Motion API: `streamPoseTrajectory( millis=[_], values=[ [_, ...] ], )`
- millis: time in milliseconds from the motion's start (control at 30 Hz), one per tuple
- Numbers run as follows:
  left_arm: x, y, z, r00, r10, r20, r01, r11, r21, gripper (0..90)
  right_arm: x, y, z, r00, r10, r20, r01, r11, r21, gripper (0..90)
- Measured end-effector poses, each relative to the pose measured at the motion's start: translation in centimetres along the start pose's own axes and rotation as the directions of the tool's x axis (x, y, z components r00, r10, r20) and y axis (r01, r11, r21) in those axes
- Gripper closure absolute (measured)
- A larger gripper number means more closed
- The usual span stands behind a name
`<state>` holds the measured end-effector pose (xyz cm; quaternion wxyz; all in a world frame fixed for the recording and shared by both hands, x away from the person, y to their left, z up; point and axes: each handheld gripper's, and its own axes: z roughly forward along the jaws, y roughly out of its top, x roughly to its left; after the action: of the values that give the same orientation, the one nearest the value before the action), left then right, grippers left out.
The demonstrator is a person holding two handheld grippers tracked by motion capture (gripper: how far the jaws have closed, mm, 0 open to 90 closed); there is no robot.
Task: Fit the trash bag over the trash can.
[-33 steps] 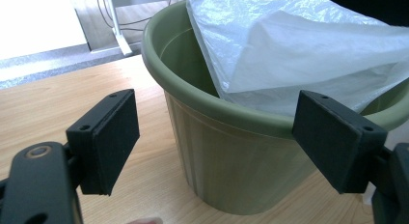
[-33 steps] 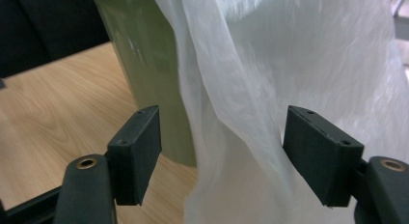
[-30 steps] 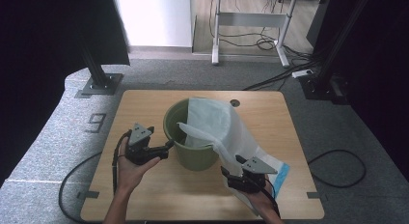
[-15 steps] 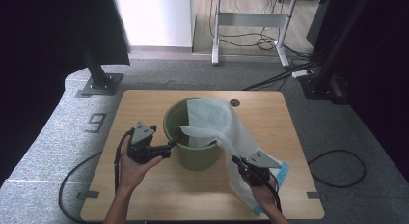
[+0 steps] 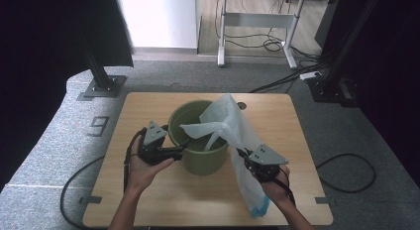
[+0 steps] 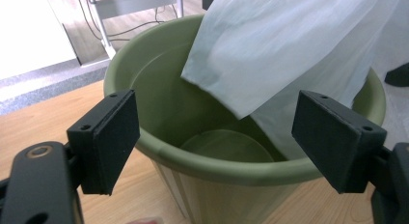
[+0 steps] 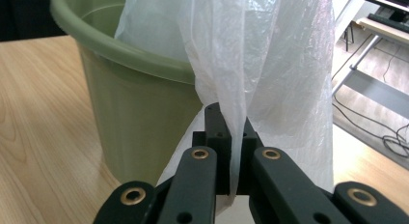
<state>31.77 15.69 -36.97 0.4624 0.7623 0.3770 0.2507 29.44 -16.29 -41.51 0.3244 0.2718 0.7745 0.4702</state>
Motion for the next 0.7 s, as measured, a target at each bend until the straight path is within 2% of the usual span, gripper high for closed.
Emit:
streamPoseTrajectory(
  millis=[233,300,467,567,700],
  values=[
    [0.1,0.9,0.4,0.9995,0.009,0.031,-0.009,0.9999,-0.009,17.0,-0.2,0.4,0.2,0.9998,-0.006,-0.021,0.006,1.000,0.021,88.6],
    [-0.1,1.2,0.7,0.9985,0.021,0.050,-0.021,0.9997,-0.011,17.6,-0.5,0.5,0.2,0.9994,0.008,-0.032,-0.008,1.000,0.024,88.6],
    [-0.4,1.7,1.6,0.9976,0.031,0.062,-0.031,0.9995,-0.001,19.4,-0.7,0.9,0.1,0.9991,0.011,-0.041,-0.010,1.000,0.015,88.6],
    [-0.5,1.7,2.0,0.9974,0.016,0.070,-0.015,0.9999,-0.003,25.1,-0.7,1.0,0.1,0.9990,0.013,-0.043,-0.013,1.000,0.009,88.6],
    [-0.7,1.6,2.7,0.9980,-0.012,0.062,0.012,0.9999,0.003,39.0,-0.7,1.1,0.2,0.9989,0.019,-0.043,-0.019,1.000,0.004,88.6]
  ],
)
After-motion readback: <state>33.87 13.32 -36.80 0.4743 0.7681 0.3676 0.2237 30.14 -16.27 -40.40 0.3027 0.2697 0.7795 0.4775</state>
